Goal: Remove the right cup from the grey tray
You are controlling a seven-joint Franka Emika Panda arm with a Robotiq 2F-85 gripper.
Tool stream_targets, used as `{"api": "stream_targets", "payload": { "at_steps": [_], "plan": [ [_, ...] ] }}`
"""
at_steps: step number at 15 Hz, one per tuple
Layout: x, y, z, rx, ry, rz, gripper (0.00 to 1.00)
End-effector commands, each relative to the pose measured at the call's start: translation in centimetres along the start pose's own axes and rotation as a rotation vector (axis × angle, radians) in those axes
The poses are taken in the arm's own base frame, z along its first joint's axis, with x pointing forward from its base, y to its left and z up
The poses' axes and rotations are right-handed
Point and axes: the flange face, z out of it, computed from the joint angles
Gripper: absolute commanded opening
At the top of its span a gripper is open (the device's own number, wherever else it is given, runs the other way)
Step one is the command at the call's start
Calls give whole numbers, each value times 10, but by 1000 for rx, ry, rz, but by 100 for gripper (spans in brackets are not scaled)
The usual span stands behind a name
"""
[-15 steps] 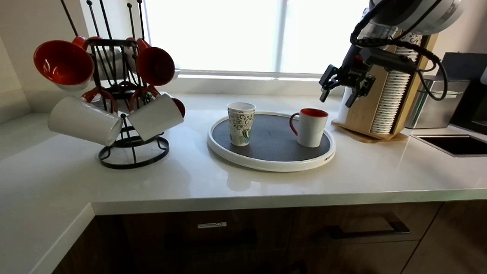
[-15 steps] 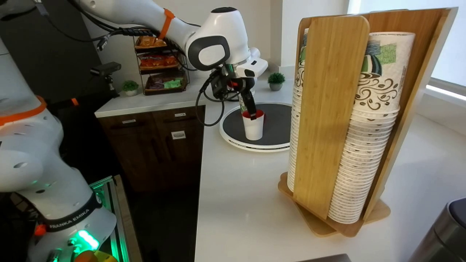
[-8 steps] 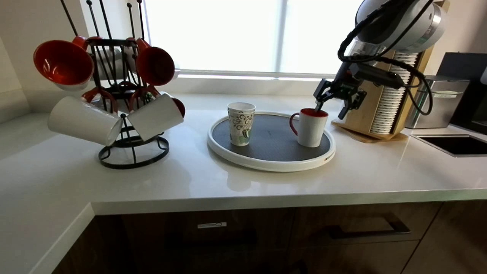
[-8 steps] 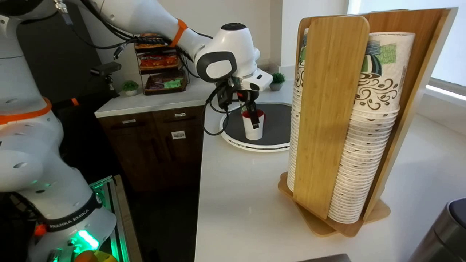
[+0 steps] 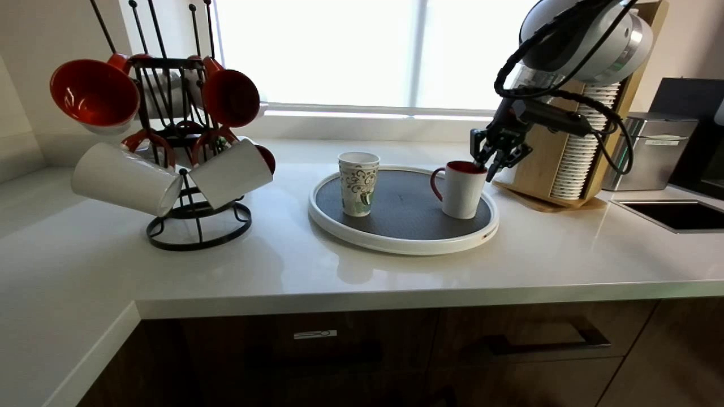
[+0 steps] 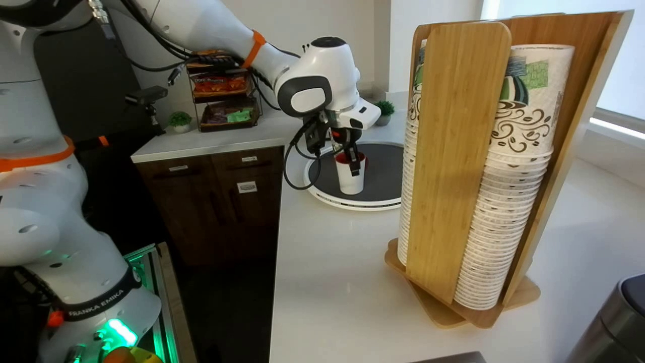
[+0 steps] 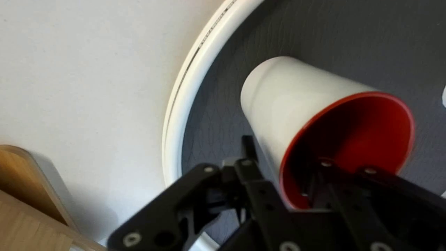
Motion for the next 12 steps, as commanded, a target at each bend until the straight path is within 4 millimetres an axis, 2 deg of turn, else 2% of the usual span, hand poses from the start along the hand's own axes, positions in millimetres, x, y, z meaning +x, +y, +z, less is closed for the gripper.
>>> {"api": "stream_targets", "payload": {
  "at_steps": [1,4,7,12],
  "plan": [
    [3,-2,4,22,-6,-9,1],
    [2,-8,-7,36,-5,-8,2],
    [2,-10,-29,40,3,7,2],
    [10,6,-66,43,42,81,2]
  ]
}}
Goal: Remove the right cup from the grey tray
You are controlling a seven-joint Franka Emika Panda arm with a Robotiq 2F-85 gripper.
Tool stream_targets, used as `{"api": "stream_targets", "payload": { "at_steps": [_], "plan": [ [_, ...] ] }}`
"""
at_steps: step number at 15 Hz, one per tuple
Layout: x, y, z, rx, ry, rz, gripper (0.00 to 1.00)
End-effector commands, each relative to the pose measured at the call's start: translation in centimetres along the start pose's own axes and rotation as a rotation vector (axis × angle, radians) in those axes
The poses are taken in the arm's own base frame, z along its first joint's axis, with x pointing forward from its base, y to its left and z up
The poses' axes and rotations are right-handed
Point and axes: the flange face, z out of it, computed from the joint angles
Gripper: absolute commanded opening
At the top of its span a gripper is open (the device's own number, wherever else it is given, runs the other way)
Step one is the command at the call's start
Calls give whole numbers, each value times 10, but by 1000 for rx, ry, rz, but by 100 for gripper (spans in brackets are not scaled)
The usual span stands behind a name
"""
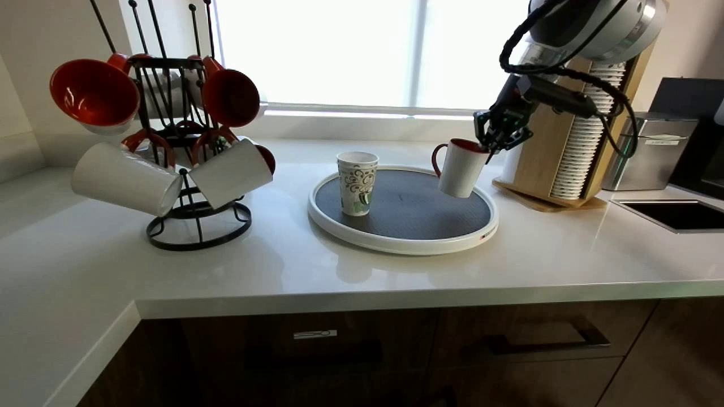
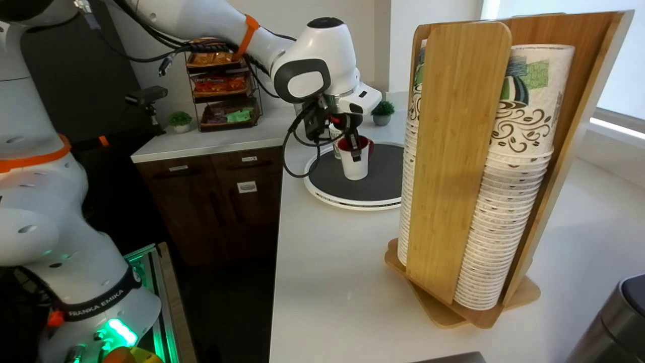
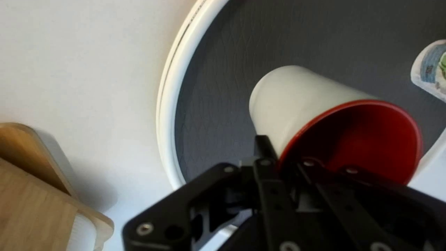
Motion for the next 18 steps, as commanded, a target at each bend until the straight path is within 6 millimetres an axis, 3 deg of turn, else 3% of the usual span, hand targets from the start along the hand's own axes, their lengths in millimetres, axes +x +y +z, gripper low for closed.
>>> {"api": "stream_targets", "payload": {
  "at_steps": [1,6,9,10,12,16,17,18],
  "plan": [
    [9,14,-36,15,11,78,2],
    [60,46,-72,16,74,111,2],
    [90,41,-87,28,109,76,2],
    [70,51,-80,4,109,100,10],
    [83,46,-86,7,123,86,10],
    [87,43,-79,5,117,80,10],
    [90,39,-77,14,110,74,2],
    [99,31,-73,26,126,60,2]
  ]
}}
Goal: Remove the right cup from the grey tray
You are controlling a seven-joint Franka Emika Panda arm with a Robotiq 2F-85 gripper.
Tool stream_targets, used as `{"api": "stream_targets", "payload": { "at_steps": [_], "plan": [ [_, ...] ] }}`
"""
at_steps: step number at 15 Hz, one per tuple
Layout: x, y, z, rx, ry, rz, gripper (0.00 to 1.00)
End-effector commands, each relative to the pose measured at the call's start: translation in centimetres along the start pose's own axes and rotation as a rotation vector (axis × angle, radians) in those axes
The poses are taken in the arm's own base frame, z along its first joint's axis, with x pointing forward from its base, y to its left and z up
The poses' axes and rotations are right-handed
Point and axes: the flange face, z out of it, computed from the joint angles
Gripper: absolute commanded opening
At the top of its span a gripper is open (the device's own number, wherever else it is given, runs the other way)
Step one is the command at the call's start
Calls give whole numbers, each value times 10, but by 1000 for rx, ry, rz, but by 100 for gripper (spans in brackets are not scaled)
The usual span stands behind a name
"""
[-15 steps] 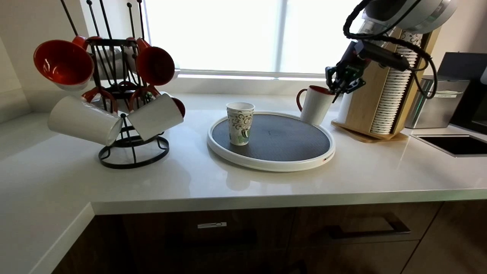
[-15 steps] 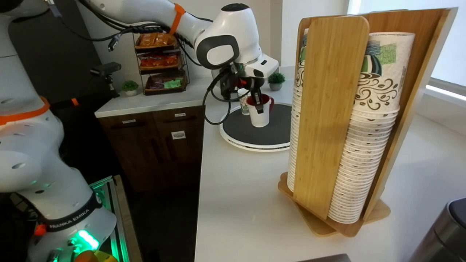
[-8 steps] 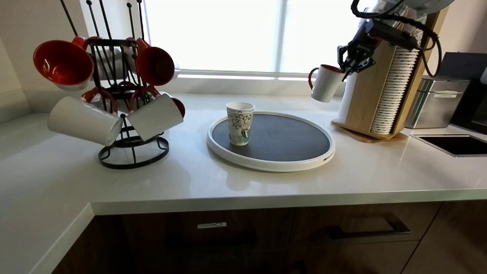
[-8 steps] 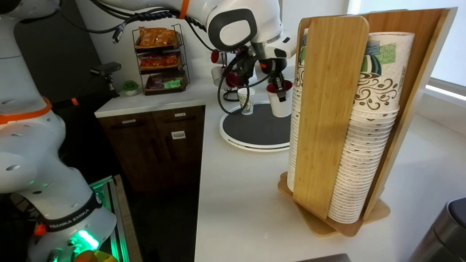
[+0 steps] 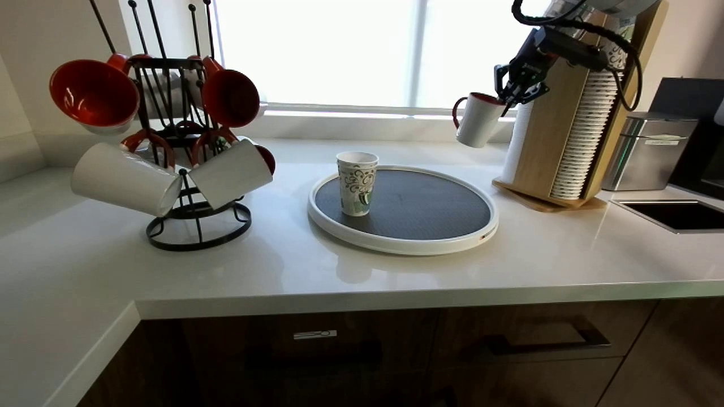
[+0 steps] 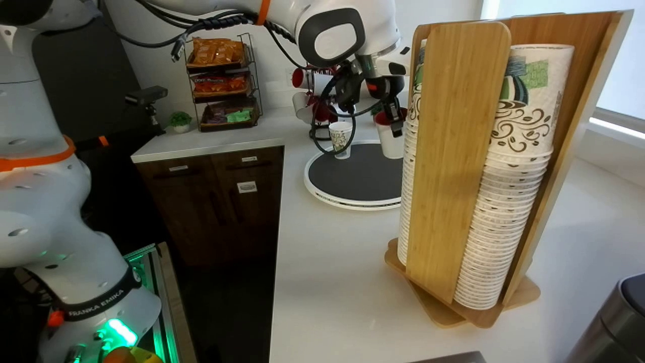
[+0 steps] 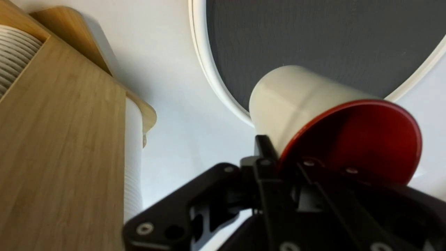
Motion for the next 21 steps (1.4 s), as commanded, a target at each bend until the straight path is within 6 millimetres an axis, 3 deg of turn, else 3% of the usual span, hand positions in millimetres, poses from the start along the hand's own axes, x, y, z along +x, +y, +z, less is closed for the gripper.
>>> {"api": "stream_targets", "payload": {
  "at_steps": [1,4,7,15,21],
  "plan": [
    [12,-21,11,29,-1,-25,2],
    [17,-53,32,32,-30,-73,2],
    [36,-66,47,50,-25,-89,2],
    [105,-50,69,65,33,-124,2],
    [127,-42,101,58,53,-160,2]
  ]
}}
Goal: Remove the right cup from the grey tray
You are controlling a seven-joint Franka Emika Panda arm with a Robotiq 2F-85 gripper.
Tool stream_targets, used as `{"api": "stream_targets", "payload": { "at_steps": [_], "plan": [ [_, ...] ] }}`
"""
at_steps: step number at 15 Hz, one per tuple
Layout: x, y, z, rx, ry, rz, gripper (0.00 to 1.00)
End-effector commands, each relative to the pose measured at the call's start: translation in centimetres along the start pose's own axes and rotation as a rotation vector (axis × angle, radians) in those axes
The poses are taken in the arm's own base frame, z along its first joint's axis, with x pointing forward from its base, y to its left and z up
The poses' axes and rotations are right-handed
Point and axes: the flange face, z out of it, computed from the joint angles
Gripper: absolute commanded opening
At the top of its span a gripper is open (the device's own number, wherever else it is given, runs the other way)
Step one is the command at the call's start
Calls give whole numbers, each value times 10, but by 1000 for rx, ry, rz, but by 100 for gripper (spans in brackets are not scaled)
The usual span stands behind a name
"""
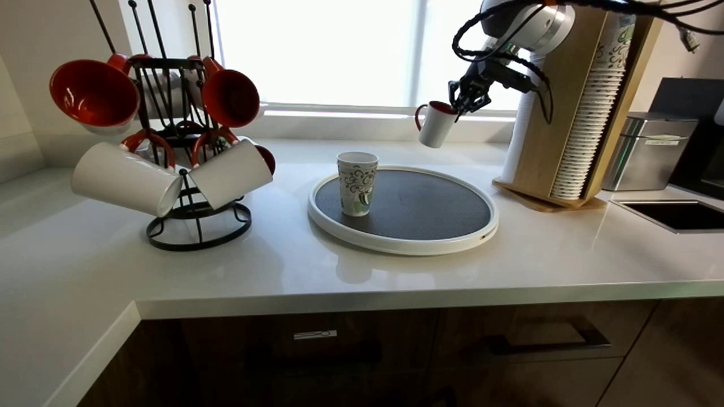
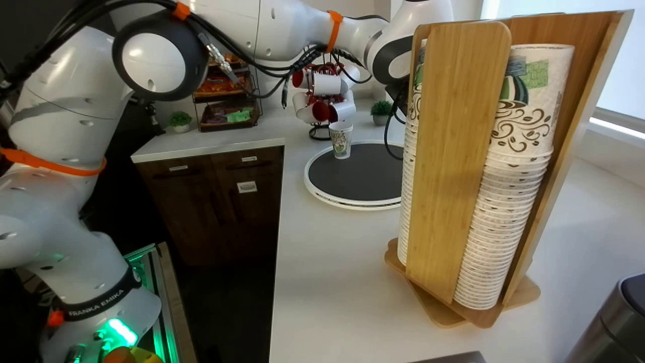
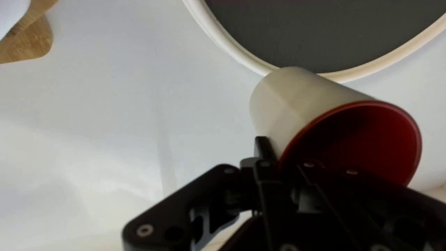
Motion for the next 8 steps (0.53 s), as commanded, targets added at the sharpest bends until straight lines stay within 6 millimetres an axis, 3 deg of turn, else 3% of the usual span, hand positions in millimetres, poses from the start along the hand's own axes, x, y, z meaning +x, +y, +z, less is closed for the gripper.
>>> {"api": "stream_targets", "payload": {
  "at_steps": [1,8],
  "plan": [
    [15,2,16,19,-4,-17,2],
    [19,7,50,-8,7,-1,2]
  ]
}}
